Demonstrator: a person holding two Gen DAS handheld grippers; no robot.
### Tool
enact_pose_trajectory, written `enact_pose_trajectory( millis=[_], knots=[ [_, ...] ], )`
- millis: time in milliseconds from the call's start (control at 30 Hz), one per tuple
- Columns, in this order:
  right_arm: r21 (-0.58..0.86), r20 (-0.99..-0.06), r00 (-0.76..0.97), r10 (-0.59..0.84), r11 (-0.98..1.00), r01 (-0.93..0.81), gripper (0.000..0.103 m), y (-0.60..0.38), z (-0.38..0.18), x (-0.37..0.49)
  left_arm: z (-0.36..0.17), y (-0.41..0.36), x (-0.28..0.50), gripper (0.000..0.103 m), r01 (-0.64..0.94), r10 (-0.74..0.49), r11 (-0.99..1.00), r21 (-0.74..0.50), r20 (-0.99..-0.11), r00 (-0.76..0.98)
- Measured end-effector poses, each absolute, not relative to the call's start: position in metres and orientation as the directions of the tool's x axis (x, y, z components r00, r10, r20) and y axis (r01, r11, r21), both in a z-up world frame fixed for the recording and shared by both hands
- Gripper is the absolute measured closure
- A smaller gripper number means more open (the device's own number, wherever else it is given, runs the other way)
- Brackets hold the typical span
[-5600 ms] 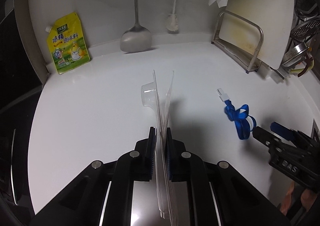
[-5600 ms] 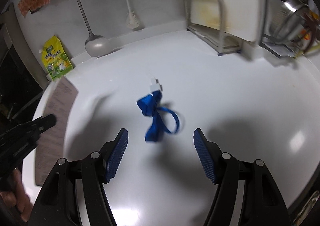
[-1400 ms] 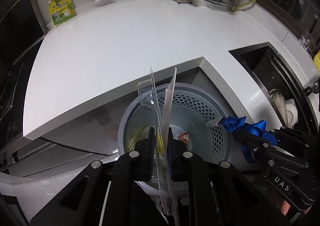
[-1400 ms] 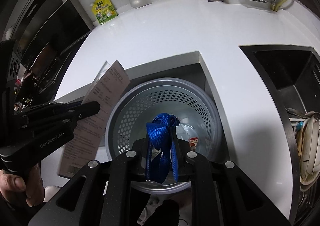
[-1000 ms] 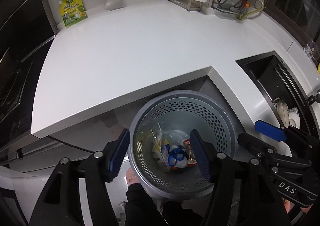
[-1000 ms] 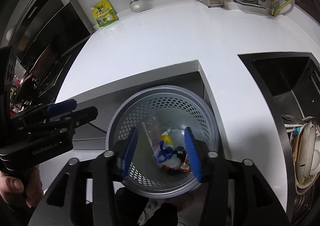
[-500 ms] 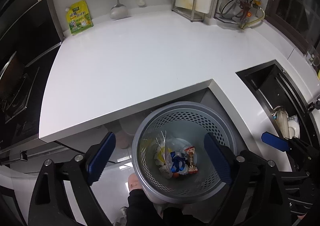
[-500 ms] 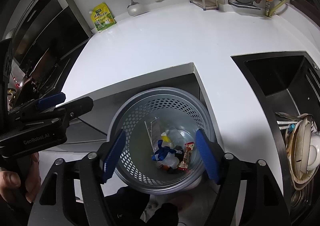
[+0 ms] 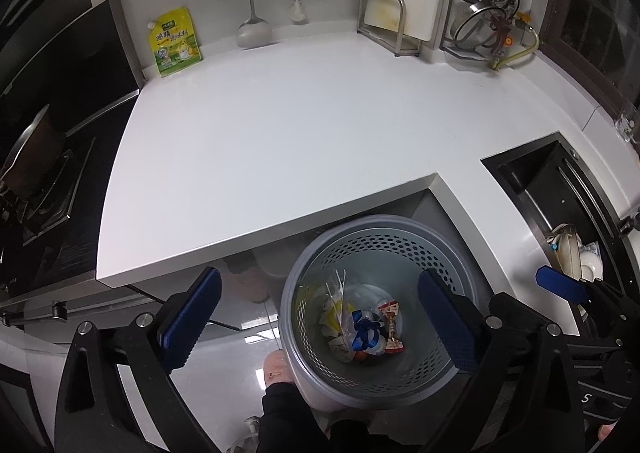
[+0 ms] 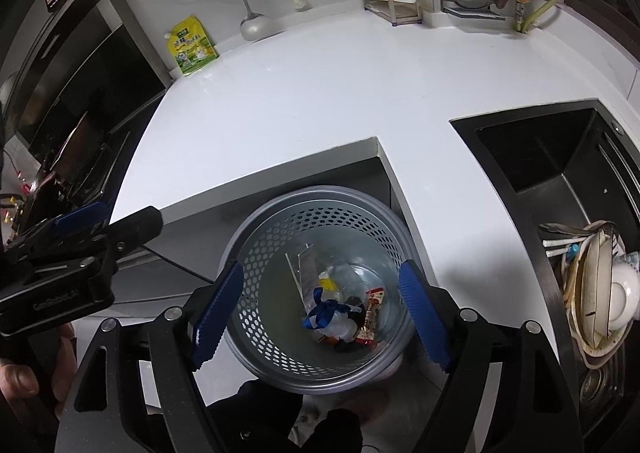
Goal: Collect trash
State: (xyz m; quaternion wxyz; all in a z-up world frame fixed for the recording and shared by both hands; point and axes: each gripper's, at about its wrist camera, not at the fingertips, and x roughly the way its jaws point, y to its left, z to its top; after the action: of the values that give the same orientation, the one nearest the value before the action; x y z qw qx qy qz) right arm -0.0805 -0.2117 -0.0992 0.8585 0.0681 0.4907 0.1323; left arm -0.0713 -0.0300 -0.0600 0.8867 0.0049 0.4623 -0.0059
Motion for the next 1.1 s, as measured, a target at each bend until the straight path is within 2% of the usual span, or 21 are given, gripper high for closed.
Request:
enact_pose_trajectory(
  millis=[200, 300, 1100],
  knots=[
    [0.223, -0.824, 0.505, 0.257, 0.966, -0.129, 0.026, -0.214, -0.092, -0.082, -0.055, -0.026, -0.073, 0.006, 0.0, 0.008, 1.0, 0.01, -0.815, 0.579],
    [0.219, -0.815, 0.521, 0.252, 0.968, -0.124, 0.021, -0.215, -0.087, -0.084, -0.053, -0.025, -0.073, 0.006, -0.007, 0.011, 1.0, 0.009, -0.815, 0.58],
    [0.194, -0.812, 0.539, 0.225, 0.974, -0.114, 0.021, -0.208, -0.077, -0.088, -0.045, -0.022, -0.075, 0.006, -0.018, 0.04, 0.999, 0.036, -0.805, 0.592]
  ],
)
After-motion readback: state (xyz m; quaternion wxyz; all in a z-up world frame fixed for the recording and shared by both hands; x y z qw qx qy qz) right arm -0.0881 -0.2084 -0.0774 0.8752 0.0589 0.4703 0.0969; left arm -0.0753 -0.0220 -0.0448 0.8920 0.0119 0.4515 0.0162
